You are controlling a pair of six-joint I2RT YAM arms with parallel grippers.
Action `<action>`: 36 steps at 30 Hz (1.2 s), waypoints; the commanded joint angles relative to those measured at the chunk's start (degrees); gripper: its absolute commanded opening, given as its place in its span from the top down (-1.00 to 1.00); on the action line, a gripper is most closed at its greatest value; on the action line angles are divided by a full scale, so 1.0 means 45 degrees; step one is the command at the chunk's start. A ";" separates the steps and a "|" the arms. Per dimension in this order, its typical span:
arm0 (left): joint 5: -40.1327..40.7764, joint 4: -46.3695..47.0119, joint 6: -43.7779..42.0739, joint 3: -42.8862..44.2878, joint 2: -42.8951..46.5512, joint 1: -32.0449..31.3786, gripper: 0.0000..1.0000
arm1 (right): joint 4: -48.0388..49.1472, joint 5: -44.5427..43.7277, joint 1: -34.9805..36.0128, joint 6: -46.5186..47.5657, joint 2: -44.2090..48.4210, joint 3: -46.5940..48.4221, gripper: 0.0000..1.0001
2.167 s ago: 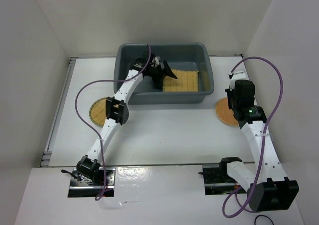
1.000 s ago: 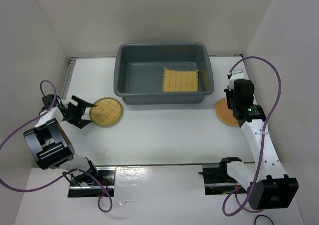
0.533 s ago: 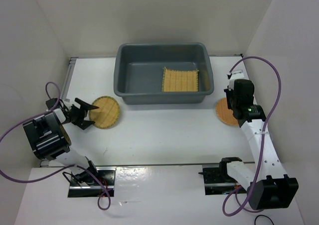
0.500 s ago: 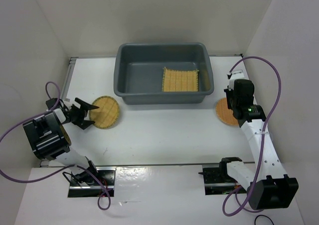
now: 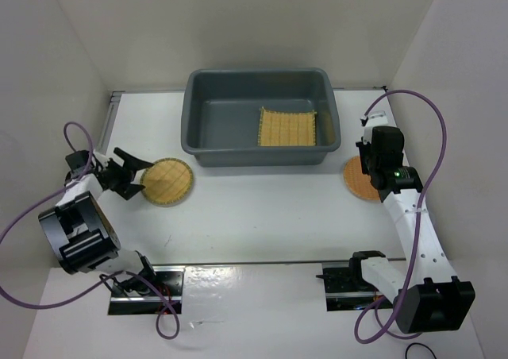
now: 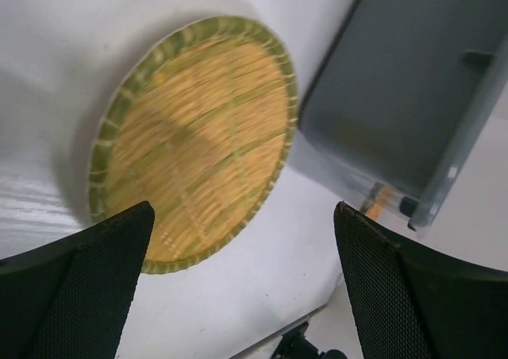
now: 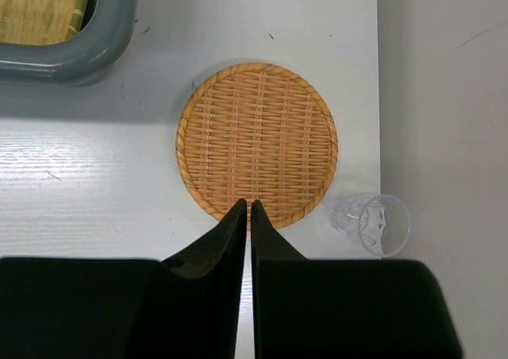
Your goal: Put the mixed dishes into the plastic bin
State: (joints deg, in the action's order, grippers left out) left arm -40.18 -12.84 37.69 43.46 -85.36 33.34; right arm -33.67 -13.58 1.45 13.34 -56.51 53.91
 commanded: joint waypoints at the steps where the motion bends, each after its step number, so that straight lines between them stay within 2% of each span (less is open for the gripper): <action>1: -0.0365 -0.0270 -0.0349 0.0906 0.0727 0.0071 -1.00 | 0.0490 0.0030 -0.0069 0.0082 -0.0001 0.0032 0.82; 6: -0.0504 -0.0777 -0.0116 0.1416 0.1038 0.0187 -1.00 | 0.0490 0.0148 -0.0069 0.0082 -0.0001 0.0032 0.82; 8: 0.0235 -0.1324 -0.0114 0.1416 0.1428 0.0188 -1.00 | 0.0490 0.0148 -0.0069 0.0082 -0.0001 0.0032 0.82; 11: 0.0727 -0.1521 -0.0114 0.0484 0.1567 0.0694 -1.00 | 0.0490 0.0148 -0.0069 0.0082 -0.0001 0.0032 0.82; 18: 0.0453 -0.0136 0.0003 -0.1044 0.1098 0.1087 -1.00 | 0.0490 0.0265 -0.0069 0.0199 -0.0001 0.0032 0.82; 28: 0.0453 0.1524 0.0003 -0.1437 -0.1926 0.0755 -1.00 | 0.0490 0.0382 -0.0069 0.0199 0.0117 0.0032 0.79; 34: -0.1245 0.3708 0.0294 -0.1552 -0.3686 0.0637 -1.00 | 0.0490 0.0382 -0.0069 0.0199 0.0117 0.0032 0.77; 36: -0.1246 0.4160 0.0627 -0.1669 -0.3687 0.0483 -0.88 | 0.0490 0.0382 -0.0069 0.0199 0.0117 0.0032 0.75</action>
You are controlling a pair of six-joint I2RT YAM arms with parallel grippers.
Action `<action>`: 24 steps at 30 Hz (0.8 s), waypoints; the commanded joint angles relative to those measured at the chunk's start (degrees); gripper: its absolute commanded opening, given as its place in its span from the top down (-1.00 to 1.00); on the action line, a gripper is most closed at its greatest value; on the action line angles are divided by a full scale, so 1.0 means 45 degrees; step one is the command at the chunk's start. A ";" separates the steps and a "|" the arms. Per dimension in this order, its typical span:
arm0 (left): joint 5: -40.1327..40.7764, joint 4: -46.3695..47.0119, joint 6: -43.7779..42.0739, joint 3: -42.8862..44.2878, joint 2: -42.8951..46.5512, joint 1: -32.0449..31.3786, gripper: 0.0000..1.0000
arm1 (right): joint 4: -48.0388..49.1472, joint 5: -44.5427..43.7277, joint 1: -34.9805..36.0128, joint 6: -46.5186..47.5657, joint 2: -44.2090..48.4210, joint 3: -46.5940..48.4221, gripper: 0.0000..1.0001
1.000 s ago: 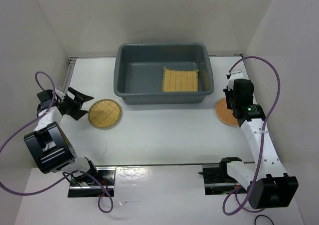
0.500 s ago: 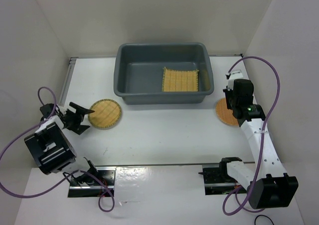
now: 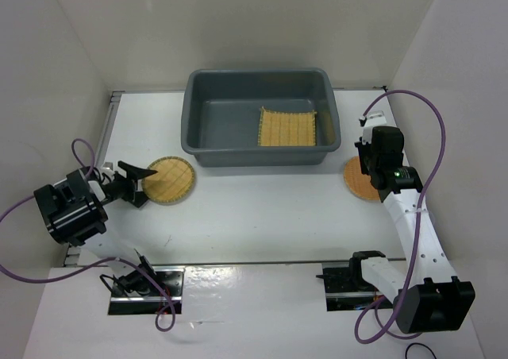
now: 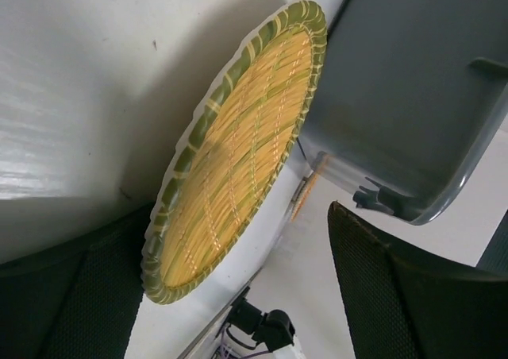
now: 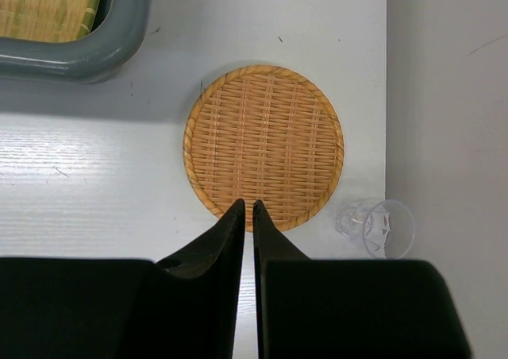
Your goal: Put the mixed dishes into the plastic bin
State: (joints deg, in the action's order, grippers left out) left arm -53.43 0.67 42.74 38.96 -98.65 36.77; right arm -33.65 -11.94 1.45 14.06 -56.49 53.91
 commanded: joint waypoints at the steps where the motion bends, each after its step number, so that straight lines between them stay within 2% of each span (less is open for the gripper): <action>1: 0.1697 0.1470 -0.0359 -0.0669 -0.0734 -0.0281 -0.84 | 0.0485 0.0018 -0.0069 0.0039 0.0112 0.0032 0.75; 6: 0.1969 0.1961 -0.0124 -0.0669 -0.0869 -0.0866 -0.37 | 0.0485 0.0018 -0.0069 0.0039 0.0112 0.0032 0.72; 7: 0.1971 0.1961 -0.0123 -0.0534 -0.1025 -0.0867 -0.15 | 0.0485 0.0018 -0.0069 0.0039 0.0112 0.0032 0.72; 11: 0.2457 0.1961 -0.0123 -0.0416 -0.1359 -0.1296 0.50 | 0.0485 0.0018 -0.0069 0.0039 0.0112 0.0032 0.72; 13: 0.2712 0.1689 -0.0123 -0.0298 -0.1475 -0.1297 0.66 | 0.0485 0.0018 -0.0069 0.0039 0.0112 0.0032 0.72; 15: 0.2906 0.1299 -0.0123 -0.0182 -0.1263 -0.1297 1.00 | 0.0485 0.0018 -0.0069 0.0039 0.0112 0.0032 0.72; 19: 0.3298 0.0187 -0.0240 0.0363 -0.0326 -0.1297 1.00 | 0.0485 0.0018 -0.0069 0.0039 0.0112 0.0032 0.70; 24: 0.3434 -0.2117 0.0109 0.1573 0.2816 -0.0791 1.00 | 0.0485 0.0018 -0.0069 0.0039 0.0112 0.0032 0.70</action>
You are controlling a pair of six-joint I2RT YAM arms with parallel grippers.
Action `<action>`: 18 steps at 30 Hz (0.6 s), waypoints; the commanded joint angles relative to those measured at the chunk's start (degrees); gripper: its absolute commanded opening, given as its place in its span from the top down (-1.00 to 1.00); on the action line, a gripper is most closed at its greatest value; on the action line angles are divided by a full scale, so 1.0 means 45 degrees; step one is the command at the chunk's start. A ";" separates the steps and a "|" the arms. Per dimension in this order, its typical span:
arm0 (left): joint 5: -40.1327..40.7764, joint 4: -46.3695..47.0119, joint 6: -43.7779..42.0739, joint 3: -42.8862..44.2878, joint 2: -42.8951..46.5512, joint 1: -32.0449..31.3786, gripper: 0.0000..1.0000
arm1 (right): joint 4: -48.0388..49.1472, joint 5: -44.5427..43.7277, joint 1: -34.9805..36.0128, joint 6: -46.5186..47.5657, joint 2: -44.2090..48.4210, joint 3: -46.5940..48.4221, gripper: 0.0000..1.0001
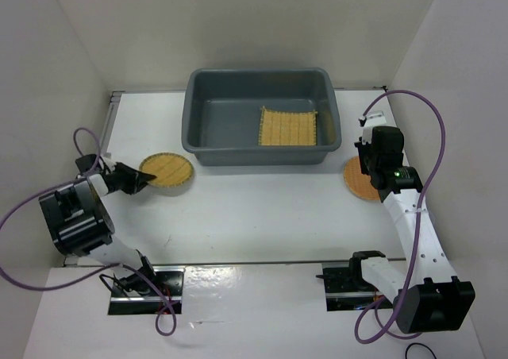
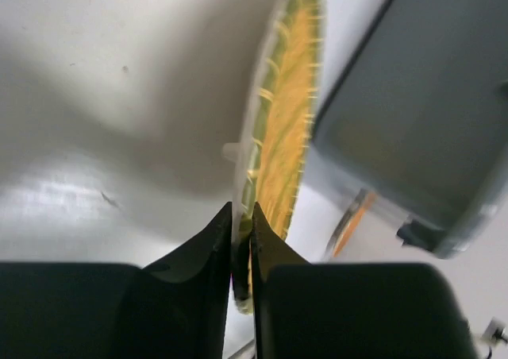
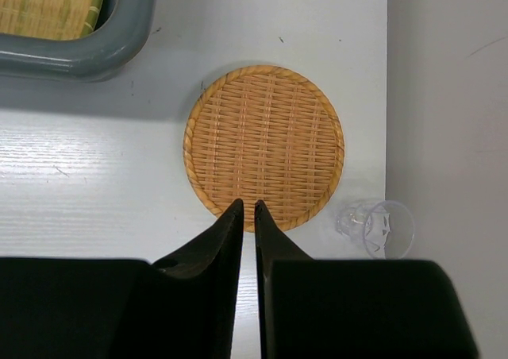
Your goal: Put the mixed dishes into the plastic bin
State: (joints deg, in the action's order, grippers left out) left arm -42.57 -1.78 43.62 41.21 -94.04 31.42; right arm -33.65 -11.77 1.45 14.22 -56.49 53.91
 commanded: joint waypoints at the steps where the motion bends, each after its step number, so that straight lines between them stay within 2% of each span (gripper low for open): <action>1: 0.1157 -0.2002 -0.0083 0.1482 0.2260 0.0401 1.00 | 0.0485 -0.0021 -0.0069 0.0005 0.0112 0.0032 0.70; 3: 0.1354 -0.2980 0.0460 0.2690 0.3608 0.0517 1.00 | 0.0485 -0.0021 -0.0069 0.0005 0.0112 0.0032 0.70; 6: 0.1374 -0.3120 0.1418 0.3457 0.4996 0.0518 1.00 | 0.0485 -0.0021 -0.0069 0.0005 0.0112 0.0032 0.70; 11: 0.0399 -0.1678 0.4498 0.4083 0.5800 -0.0007 1.00 | 0.0485 -0.0138 -0.0069 0.0005 0.0112 0.0032 0.70; 14: 0.0201 0.0332 0.5772 0.4743 0.5431 -0.1645 1.00 | 0.0485 -0.0138 -0.0186 0.0005 0.0112 0.0032 0.70; 15: 0.0201 0.0473 0.5776 0.5174 0.4888 -0.2810 1.00 | 0.0485 -0.0138 -0.0186 0.0005 0.0112 0.0032 0.70; 18: 0.0651 0.0474 0.5349 0.7301 0.3406 -0.4922 1.00 | 0.0485 -0.0430 -0.0186 -0.0111 0.0112 0.0032 0.70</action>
State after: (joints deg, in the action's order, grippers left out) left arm -37.80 -6.92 64.86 65.41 -74.72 16.64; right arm -33.67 -11.99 1.08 14.20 -56.49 53.91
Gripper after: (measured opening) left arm 0.049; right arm 0.150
